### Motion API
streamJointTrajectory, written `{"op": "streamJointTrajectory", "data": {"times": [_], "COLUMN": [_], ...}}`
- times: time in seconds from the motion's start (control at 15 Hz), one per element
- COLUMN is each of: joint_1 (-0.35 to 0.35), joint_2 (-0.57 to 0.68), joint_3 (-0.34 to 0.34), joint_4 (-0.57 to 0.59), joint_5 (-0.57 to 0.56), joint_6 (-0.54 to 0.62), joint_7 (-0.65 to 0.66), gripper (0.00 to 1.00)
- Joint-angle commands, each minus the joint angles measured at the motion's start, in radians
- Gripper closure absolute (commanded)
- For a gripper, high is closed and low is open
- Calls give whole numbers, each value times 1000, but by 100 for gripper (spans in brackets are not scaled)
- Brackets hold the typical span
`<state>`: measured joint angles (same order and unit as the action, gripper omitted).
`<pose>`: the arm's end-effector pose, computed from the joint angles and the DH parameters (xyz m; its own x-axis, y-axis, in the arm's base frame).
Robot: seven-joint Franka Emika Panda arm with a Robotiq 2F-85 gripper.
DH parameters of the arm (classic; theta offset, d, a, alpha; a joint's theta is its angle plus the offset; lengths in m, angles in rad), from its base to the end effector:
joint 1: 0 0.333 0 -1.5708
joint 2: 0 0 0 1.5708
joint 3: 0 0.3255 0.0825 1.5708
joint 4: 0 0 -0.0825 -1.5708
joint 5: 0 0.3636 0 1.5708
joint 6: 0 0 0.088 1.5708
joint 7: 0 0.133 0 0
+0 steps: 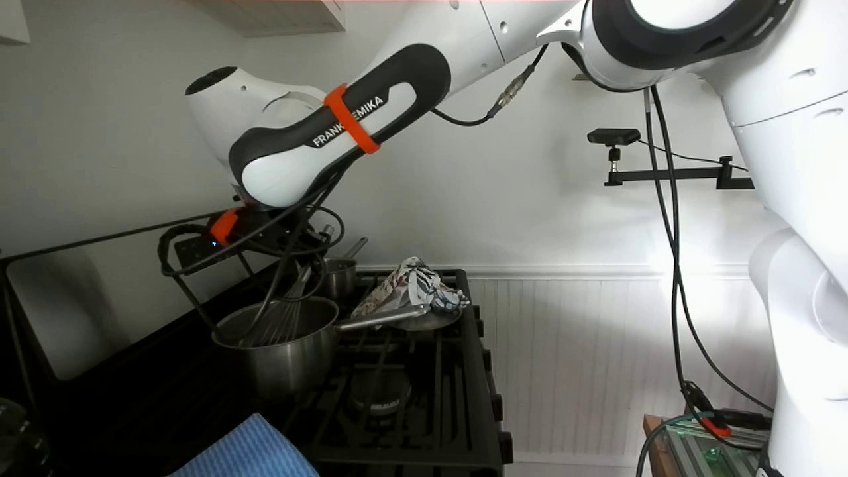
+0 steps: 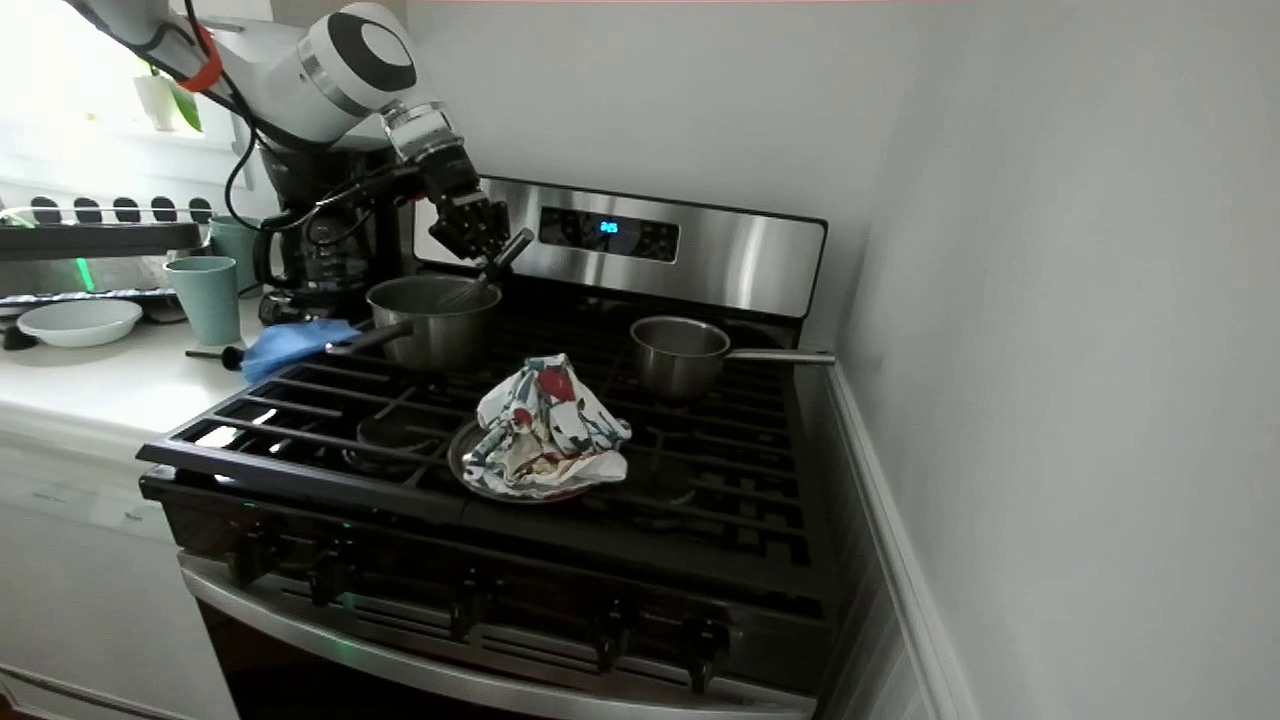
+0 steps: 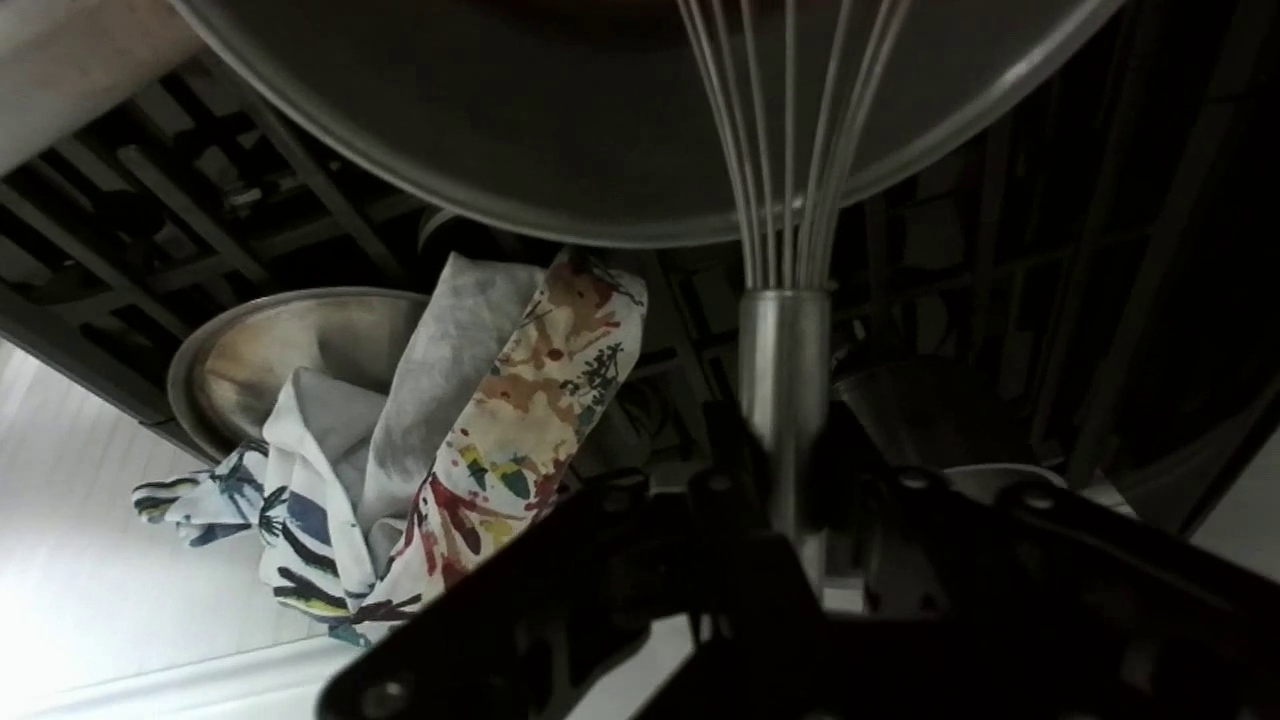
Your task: Pour the water out of the blue cup into the larger pot then whisk it
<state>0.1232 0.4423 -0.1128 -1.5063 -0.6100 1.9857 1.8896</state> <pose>0.6815 -0.0307 0.4232 -0.0879 -0.8270 0.5553 -0.9898 0.0099 -0.1420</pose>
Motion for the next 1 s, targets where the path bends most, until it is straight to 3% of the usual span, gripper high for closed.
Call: {"op": "streamJointTrajectory", "data": {"times": [0.0,0.13,0.33,0.6,0.73,0.93], "joint_1": [1,3,10,39,17,13], "joint_2": [-11,-6,-5,-20,-25,-28], "joint_3": [29,40,18,-7,32,41], "joint_4": [-16,-5,11,-8,-21,-12], "joint_5": [24,53,38,-65,-7,28], "joint_6": [2,14,21,-59,-80,-50], "joint_7": [-124,-146,-55,-31,-135,-102], "gripper": [94,94,94,94,94,94]}}
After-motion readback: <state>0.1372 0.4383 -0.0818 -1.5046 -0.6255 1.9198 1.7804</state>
